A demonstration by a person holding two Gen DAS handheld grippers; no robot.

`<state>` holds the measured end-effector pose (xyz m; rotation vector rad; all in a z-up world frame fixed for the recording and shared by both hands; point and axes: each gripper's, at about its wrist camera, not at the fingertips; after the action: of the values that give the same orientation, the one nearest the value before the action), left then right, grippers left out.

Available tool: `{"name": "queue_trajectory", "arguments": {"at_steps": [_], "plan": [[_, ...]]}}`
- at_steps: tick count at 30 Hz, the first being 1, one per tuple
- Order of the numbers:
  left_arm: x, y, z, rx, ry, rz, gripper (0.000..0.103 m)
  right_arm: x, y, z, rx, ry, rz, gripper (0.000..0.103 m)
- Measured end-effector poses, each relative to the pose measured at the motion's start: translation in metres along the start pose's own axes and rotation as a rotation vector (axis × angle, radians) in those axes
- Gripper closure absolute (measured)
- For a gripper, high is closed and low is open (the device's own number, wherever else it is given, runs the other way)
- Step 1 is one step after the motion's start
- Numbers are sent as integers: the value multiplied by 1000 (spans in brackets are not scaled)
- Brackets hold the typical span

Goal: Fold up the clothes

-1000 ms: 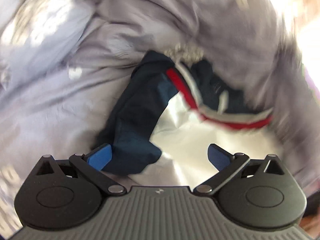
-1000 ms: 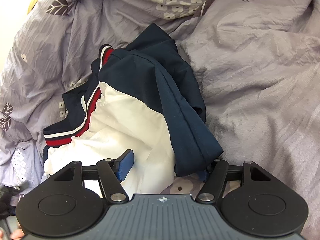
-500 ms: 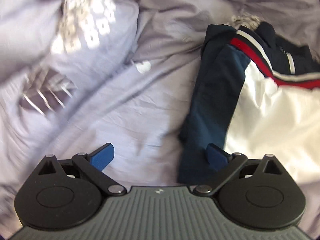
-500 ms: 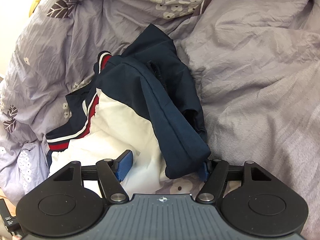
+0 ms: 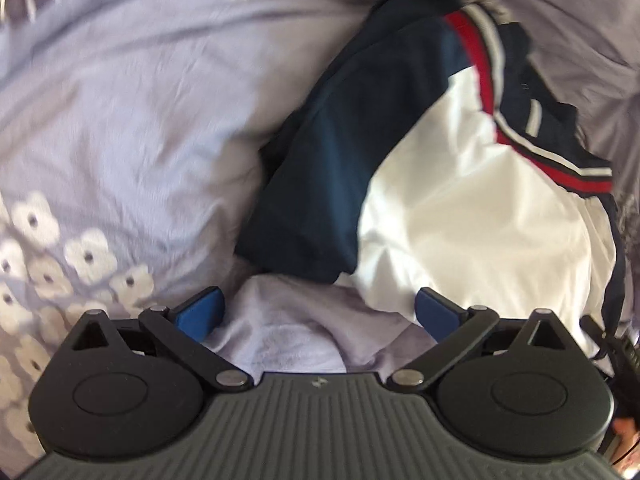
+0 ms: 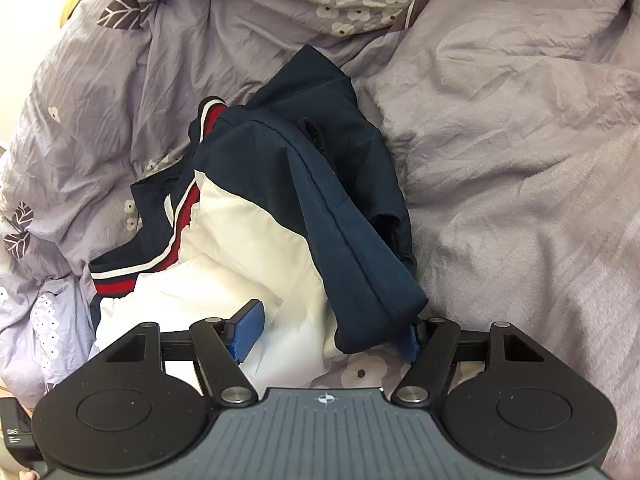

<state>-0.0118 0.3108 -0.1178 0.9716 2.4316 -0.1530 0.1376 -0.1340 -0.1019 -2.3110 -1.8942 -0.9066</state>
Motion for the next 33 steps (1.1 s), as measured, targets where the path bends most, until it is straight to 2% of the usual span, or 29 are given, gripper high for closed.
{"name": "queue_trajectory", "arguments": {"at_steps": [5, 10, 13, 17, 19, 20, 24, 26, 28, 31, 32, 33], "plan": [[-2, -5, -7, -24, 5, -68, 1, 0, 0, 1, -3, 0, -4, 34], [8, 6, 1, -28, -108, -178, 0, 1, -1, 2, -5, -3, -12, 32], [20, 16, 9, 16, -192, -215, 0, 1, -1, 2, -4, -1, -13, 32], [29, 20, 10, 60, -256, -202, 1, 1, -1, 3, -4, -1, -14, 32], [27, 20, 8, 62, -265, -171, 3, 2, -2, 3, -5, -3, -19, 31], [26, 20, 6, 63, -268, -155, 8, 2, -2, 3, -5, -4, -21, 31], [14, 15, 1, 29, -260, -70, 14, 2, -2, 4, -8, -1, -26, 30], [9, 12, 0, 6, -248, -36, 28, 1, -2, 5, -8, 0, -28, 30], [3, 11, 4, -4, -225, -14, 34, 2, -2, 5, -8, 1, -27, 29], [3, 15, 22, 25, -166, -9, 41, 2, -2, 6, -15, -3, -23, 30], [1, 16, 26, 23, -151, -15, 47, 2, -3, 6, -20, -12, -19, 34], [-1, 16, 28, 19, -135, -22, 50, 3, -4, 5, -21, -23, -17, 53]]}}
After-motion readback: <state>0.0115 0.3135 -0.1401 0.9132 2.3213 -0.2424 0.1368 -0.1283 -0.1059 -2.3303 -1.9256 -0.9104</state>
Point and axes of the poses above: each gripper's, at about its wrist camera, not at the fingertips, and z roughly the way its jaws point, x to its left, y to its top, and after that the axes turned 7 degrees about -y, right-handed
